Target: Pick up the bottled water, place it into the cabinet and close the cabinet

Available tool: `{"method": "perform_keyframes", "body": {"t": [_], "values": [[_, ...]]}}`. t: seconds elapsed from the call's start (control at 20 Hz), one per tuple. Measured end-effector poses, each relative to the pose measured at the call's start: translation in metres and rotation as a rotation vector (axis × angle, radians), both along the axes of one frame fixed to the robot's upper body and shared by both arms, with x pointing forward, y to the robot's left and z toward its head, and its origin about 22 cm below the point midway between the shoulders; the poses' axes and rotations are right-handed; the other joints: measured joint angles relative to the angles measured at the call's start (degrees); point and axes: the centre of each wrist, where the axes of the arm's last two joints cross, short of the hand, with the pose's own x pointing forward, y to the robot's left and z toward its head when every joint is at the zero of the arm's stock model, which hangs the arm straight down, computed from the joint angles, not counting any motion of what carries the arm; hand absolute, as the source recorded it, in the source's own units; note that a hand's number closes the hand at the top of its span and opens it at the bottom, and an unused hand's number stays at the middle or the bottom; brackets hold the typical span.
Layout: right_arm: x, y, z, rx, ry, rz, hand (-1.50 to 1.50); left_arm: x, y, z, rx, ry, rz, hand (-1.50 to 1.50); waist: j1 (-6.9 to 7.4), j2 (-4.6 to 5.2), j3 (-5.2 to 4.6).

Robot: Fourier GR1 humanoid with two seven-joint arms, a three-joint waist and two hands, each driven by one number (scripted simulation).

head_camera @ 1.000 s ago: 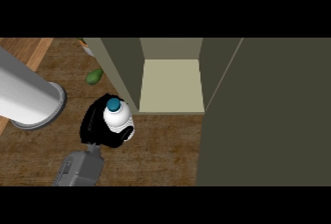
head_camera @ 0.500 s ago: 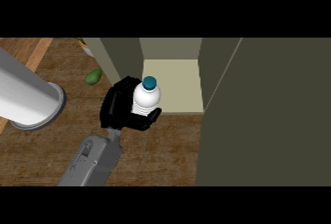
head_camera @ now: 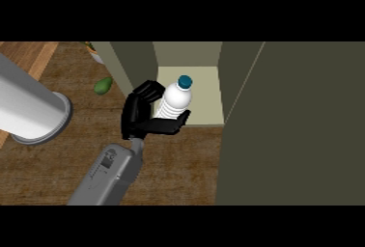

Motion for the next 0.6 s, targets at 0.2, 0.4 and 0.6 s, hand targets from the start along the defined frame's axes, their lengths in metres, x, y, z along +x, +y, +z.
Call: {"method": "perform_keyframes", "body": {"t": [0.2,0.4,0.6], "values": [[0.0017,0.0001,0.0019,0.0,-0.007,0.012,-1.5,0.0009,-0.0041,-0.0023,0.056,-0.005,0.067,1.5,-0.38,-0.15,0.11],[0.0038,-0.0031,0.0012,0.01,-0.01,0.02,-1.5,0.0012,-0.0083,-0.0024,0.106,0.005,0.148,1.5,-1.01,-0.16,0.21],[0.0049,0.0011,-0.0002,0.011,-0.01,0.032,-1.5,0.0018,-0.0096,-0.0022,0.158,0.02,0.202,1.5,-1.63,-0.13,0.31]]}}
